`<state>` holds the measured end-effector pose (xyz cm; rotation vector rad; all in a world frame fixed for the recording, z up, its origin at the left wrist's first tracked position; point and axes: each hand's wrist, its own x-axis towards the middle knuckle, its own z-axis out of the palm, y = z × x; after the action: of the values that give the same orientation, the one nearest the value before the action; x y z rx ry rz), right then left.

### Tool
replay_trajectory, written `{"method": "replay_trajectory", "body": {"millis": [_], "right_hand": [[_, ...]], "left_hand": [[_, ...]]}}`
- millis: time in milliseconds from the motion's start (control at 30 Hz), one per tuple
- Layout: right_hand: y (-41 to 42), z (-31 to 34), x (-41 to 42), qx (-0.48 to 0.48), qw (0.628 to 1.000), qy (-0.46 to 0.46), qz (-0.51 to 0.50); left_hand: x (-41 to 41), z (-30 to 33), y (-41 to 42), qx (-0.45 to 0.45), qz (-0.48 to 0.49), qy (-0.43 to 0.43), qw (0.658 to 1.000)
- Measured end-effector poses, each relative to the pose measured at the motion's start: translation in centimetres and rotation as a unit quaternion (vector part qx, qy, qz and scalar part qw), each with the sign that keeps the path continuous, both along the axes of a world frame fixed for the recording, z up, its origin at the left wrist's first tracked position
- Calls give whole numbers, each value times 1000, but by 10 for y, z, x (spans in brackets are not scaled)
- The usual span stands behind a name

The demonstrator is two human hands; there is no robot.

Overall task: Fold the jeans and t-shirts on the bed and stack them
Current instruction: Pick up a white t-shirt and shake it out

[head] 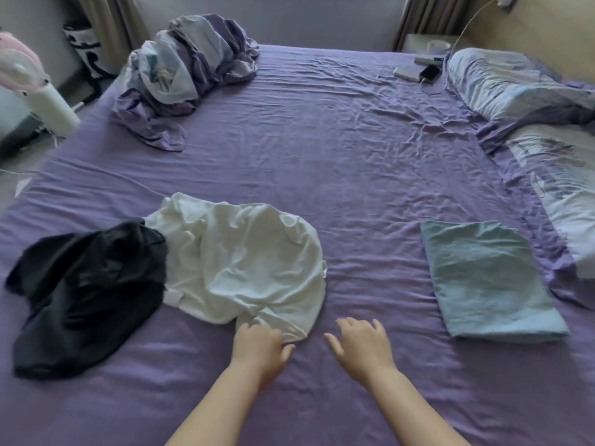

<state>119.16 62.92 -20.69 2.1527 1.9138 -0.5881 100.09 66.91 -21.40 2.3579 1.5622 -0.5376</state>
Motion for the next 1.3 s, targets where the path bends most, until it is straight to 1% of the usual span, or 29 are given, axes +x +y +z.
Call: {"method": "replay_trajectory", "body": {"millis": [133, 233, 367, 533, 600, 700, 800, 933, 1033, 1100, 1167, 1233, 1300], "right_hand": [[14, 4, -58, -11, 1000, 3, 27], [26, 4, -84, -13, 999, 5, 40], [52, 0, -98, -2, 998, -7, 67], [80, -16, -115, -20, 996, -4, 92], [79, -28, -125, -38, 994, 0, 102], [65, -50, -134, -67, 993, 9, 101], [58, -72, -139, -62, 995, 13, 72], [59, -83, -138, -20, 1000, 6, 22], [67, -67, -131, 34, 996, 36, -75], [77, -45, -127, 70, 980, 98, -157], [91, -14, -123, 104, 948, 193, -231], [108, 25, -120, 147, 914, 264, -270], [126, 69, -117, 201, 889, 295, -287]], "left_hand": [[-68, 6, 6, -5, 23, 19, 1000], [-94, 7, 12, -2, 37, 18, 999], [-109, 9, 24, 4, 60, 12, 998], [-125, 3, 45, 31, 97, -11, 995], [-131, -8, 53, 26, 94, -14, 995], [-131, -30, 63, 4, 57, -30, 998], [-124, -55, 75, -1, 21, -50, 999], [-113, -76, 93, 9, 26, -43, 999], [-116, -68, 102, 11, 14, -51, 999], [-123, -49, 114, -2, 12, -85, 996], [-130, -16, 132, -37, 54, -162, 985], [-136, 28, 152, -61, 98, -236, 965], [-142, 77, 173, -40, 106, -287, 951]]}}
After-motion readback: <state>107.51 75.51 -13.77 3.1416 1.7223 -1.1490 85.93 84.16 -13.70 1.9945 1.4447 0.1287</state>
